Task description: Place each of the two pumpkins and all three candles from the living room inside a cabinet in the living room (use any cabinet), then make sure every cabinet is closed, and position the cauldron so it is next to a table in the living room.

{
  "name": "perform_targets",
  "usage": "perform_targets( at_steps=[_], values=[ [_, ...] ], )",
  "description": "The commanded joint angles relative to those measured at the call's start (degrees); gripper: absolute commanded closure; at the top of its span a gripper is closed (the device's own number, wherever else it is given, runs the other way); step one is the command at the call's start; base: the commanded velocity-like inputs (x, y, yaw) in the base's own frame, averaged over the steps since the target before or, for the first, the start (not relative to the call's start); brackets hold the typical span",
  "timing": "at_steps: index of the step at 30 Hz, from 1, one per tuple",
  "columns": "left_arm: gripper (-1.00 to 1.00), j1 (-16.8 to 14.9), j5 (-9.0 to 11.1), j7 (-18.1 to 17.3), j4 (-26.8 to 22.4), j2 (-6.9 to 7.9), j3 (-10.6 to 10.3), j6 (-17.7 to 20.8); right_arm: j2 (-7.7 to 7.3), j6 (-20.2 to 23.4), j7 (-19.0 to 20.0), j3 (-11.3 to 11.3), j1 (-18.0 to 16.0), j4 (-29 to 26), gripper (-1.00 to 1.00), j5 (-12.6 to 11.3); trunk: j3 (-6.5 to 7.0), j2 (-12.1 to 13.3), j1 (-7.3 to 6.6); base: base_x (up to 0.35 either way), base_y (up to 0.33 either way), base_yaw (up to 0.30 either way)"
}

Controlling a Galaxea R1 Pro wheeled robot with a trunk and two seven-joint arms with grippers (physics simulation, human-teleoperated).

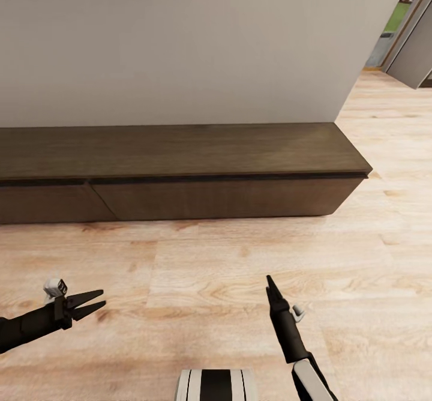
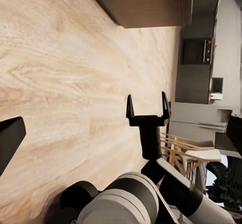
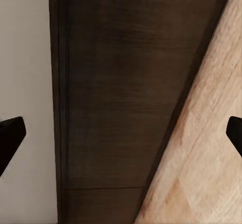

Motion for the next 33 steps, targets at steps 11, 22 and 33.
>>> perform_targets(
  at_steps=[11, 22, 33],
  values=[
    [-1.00, -0.02, -0.06, -2.20, -0.14, -0.76, -0.02, 0.19, -0.19, -0.26, 1.22, 0.11, -0.03, 0.71, -1.00, -0.41, -0.03, -0.01, -0.01, 0.081, 0.000, 0.000],
    [-1.00, -0.02, -0.06, -2.21, -0.11, -0.78, -0.09, 0.17, -0.16, -0.26, 1.30, 0.11, -0.03, 1.30, -1.00, -0.41, -0.03, -0.01, -0.01, 0.160, 0.000, 0.000],
    [-1.00, -0.02, -0.06, -2.21, -0.14, -1.30, -0.13, 0.09, -0.16, -0.26, 1.28, 0.11, -0.04, 1.30, -1.00, -0.41, -0.03, -0.01, -0.01, 0.117, 0.002, 0.000]
  ],
)
